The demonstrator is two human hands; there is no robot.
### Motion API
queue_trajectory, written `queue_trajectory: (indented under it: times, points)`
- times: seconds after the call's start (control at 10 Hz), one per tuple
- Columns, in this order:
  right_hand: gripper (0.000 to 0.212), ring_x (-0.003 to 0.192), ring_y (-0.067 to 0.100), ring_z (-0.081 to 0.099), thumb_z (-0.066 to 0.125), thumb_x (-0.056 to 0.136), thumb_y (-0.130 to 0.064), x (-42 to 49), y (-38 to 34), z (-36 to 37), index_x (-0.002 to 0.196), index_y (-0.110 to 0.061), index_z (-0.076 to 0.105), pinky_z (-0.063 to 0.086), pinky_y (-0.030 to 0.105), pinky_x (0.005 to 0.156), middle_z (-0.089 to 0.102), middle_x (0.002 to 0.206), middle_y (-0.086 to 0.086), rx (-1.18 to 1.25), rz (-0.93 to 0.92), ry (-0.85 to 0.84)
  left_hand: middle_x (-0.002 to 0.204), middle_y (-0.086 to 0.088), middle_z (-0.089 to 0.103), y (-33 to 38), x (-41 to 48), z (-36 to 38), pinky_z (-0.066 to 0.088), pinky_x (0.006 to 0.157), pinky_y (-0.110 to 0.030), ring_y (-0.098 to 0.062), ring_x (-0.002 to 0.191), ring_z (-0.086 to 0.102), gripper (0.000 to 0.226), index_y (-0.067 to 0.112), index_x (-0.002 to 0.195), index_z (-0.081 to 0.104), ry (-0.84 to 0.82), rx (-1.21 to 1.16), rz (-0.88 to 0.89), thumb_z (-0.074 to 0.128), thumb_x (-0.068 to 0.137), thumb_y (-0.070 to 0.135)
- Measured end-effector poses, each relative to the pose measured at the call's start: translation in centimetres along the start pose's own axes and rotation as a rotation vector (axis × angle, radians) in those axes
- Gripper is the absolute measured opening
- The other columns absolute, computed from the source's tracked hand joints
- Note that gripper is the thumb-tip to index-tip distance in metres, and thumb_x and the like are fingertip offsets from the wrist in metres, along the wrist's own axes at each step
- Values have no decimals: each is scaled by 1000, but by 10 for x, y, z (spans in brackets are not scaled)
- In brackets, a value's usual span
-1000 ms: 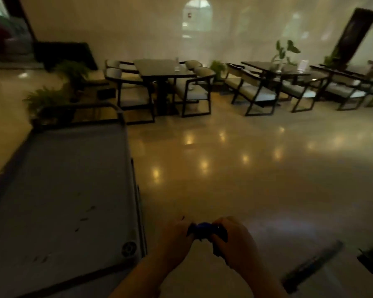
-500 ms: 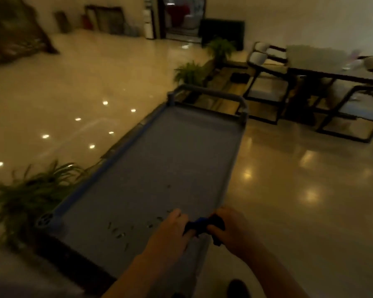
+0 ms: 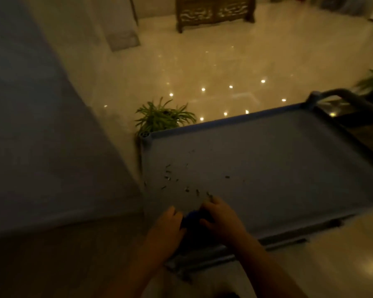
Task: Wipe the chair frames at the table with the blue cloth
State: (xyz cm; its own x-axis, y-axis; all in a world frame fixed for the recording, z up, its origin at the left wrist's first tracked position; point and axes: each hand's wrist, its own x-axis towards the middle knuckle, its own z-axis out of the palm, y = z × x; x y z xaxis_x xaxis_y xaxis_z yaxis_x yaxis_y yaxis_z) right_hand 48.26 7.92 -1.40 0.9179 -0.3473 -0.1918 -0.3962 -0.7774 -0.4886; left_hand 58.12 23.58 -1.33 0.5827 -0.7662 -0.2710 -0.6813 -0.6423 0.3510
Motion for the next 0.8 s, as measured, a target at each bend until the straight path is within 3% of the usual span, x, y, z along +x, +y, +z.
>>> queue_trajectory:
  times: [0.1, 0.3, 0.4, 0.5, 0.6, 0.8]
  points:
    - [24, 98, 28, 56, 60, 91, -29, -6, 2, 30, 108, -13, 55, 44, 33, 77, 52, 112, 9, -71, -11, -47, 120, -10, 51, -8, -17, 23, 38, 90, -36, -28, 112, 48, 23, 12, 108, 53, 13, 49, -76, 48, 92, 28]
    - [24, 100, 26, 56, 56, 92, -30, -18, -7, 50, 112, -17, 54, 46, 32, 78, 58, 113, 7, -139, 18, 44, 120, -5, 48, 1, -32, 41, 37, 90, -44, -30, 111, 45, 24, 20, 113, 47, 120, 80, -188, 47, 90, 21]
    - [26, 105, 26, 56, 56, 93, -28, -19, -17, 38, 116, -16, 55, 50, 35, 86, 58, 118, 8, -144, 6, 10, 122, -9, 47, 5, -31, 33, 38, 95, -50, -33, 114, 44, 22, 16, 113, 46, 83, 62, -199, 49, 91, 18]
    - [23, 102, 26, 56, 56, 93, -27, -25, -21, 28, 113, -15, 56, 48, 34, 83, 57, 116, 8, -153, 14, 13, 122, -14, 48, 5, -31, 14, 38, 99, -53, -36, 115, 45, 20, 12, 112, 49, 11, 15, -166, 49, 93, 21]
    - [19, 93, 26, 58, 54, 94, -29, -33, -26, 13, 104, -14, 55, 45, 32, 73, 58, 108, 9, -174, 50, 9, 116, -15, 51, 4, -35, -7, 44, 94, -47, -34, 109, 50, 17, 9, 103, 50, 64, -38, -115, 49, 94, 24]
    - [15, 77, 22, 48, 49, 96, -28, -33, -47, -12, 90, -14, 49, 37, 32, 67, 51, 89, 8, -242, 52, -95, 117, -15, 53, 9, -43, -26, 42, 88, -35, -29, 107, 52, 20, 6, 106, 53, 71, -115, -103, 47, 96, 24]
